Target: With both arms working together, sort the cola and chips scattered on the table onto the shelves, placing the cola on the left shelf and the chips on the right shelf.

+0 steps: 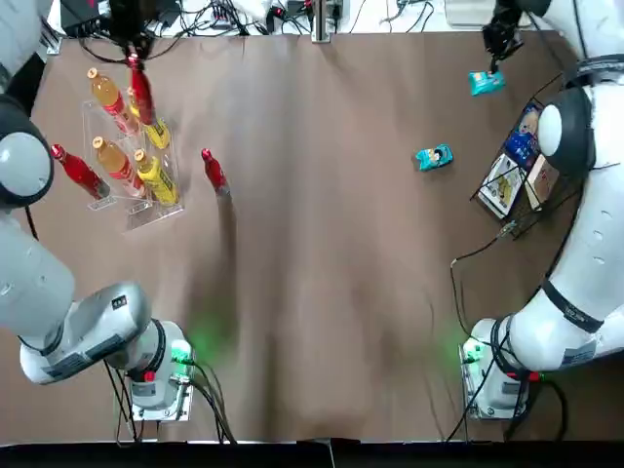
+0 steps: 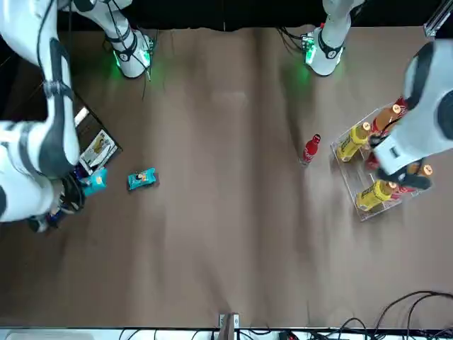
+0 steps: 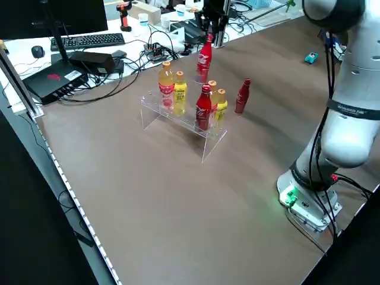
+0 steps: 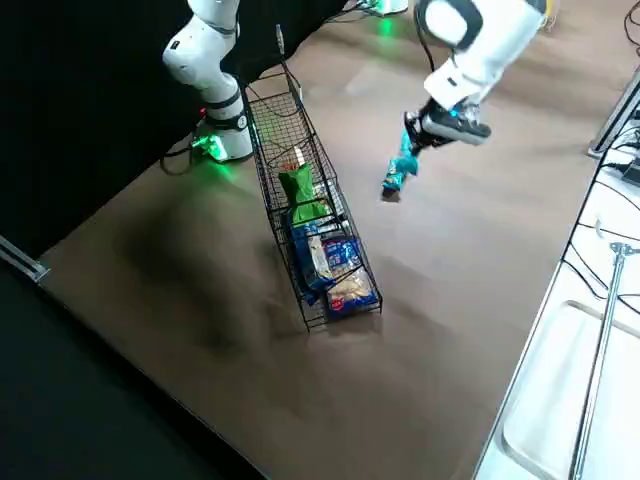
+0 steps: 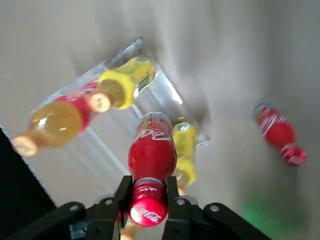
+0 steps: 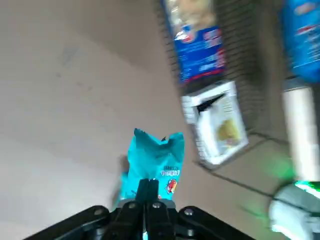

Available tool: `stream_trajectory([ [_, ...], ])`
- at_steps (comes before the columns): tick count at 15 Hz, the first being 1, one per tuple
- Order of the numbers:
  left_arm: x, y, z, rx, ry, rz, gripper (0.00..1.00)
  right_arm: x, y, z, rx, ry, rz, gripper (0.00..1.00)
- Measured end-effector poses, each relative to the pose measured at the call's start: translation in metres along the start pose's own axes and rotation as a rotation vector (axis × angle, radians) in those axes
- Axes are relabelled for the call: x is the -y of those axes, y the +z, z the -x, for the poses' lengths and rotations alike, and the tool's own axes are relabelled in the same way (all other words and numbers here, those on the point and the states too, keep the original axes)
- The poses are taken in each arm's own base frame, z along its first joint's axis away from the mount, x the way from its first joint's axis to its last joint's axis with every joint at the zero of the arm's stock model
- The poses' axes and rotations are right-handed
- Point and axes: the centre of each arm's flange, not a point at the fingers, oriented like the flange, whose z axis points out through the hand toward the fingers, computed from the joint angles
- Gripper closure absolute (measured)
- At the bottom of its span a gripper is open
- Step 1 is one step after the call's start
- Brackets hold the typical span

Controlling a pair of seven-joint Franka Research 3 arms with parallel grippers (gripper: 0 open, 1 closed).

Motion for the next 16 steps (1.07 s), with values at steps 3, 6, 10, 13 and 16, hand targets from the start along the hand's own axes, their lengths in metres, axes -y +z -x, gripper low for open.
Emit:
stream_trajectory([
  [3, 0.063, -0.005, 0.03, -0.001, 0.106, 0.004, 0.68, -0.043, -0.036, 0.0, -0.053, -0.101, 0.113, 0.99],
  [6, 0.125, 0.017, 0.057, 0.034, 0.196, 0.046, 0.68, -0.08, -0.069, 0.004, -0.124, -0.222, 0.258, 0.99],
  [10, 0.147, 0.037, 0.068, 0.063, 0.235, 0.075, 0.68, -0.113, -0.101, 0.02, -0.189, -0.352, 0.429, 0.99],
  [13, 0.15, 0.052, 0.073, 0.09, 0.261, 0.09, 0.68, -0.129, -0.123, 0.032, -0.246, -0.453, 0.579, 0.99],
  [16, 0.159, 0.069, 0.083, 0.098, 0.277, 0.105, 0.68, -0.135, -0.128, 0.032, -0.244, -0.51, 0.667, 0.99],
])
